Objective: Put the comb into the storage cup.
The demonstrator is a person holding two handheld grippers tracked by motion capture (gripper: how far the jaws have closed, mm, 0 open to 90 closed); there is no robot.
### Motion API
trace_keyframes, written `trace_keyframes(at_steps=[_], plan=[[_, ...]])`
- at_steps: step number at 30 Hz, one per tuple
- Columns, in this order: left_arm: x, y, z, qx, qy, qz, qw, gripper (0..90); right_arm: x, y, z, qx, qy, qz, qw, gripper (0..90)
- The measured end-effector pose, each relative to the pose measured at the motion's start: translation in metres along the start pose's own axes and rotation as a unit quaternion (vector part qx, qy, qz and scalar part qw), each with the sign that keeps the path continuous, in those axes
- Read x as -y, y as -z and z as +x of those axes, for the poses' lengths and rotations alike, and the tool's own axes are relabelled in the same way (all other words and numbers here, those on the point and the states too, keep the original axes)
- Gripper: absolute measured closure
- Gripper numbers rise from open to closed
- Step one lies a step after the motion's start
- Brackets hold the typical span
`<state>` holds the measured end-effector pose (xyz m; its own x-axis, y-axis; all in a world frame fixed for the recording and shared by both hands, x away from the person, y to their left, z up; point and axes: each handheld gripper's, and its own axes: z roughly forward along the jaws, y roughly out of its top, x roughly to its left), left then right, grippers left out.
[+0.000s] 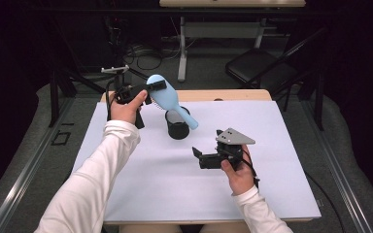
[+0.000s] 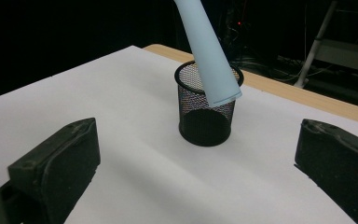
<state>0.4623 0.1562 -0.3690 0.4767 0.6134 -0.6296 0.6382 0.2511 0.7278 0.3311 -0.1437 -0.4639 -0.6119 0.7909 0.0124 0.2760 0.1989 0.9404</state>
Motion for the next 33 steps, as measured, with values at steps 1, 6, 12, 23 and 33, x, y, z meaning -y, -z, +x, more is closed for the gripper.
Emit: trace_keyframes(at_steps=[1,6,12,23,33], plan=[[0.0,0.0,0.001,-0.001,0.0,0.0,1.0,49.6,0.0,0.0,0.0,0.0,0.0,0.0,1.0,0.0],[-0.002,0.0,0.003,-0.006,-0.001,-0.014,0.9999,49.6,0.001,-0.001,-0.001,0.0,-0.002,0.002,1.0,0.0],[-0.004,0.003,0.004,-0.012,-0.006,-0.028,0.9995,49.6,0.002,-0.001,-0.002,0.001,-0.003,0.004,1.0,0.0],[-0.008,0.006,-0.002,-0.037,-0.042,-0.052,0.9971,49.8,0.002,-0.001,-0.002,-0.001,-0.003,0.002,1.0,0.0],[-0.014,0.008,-0.005,-0.051,-0.066,-0.056,0.9949,50.0,0.002,-0.002,-0.002,-0.001,-0.002,0.002,1.0,0.0]])
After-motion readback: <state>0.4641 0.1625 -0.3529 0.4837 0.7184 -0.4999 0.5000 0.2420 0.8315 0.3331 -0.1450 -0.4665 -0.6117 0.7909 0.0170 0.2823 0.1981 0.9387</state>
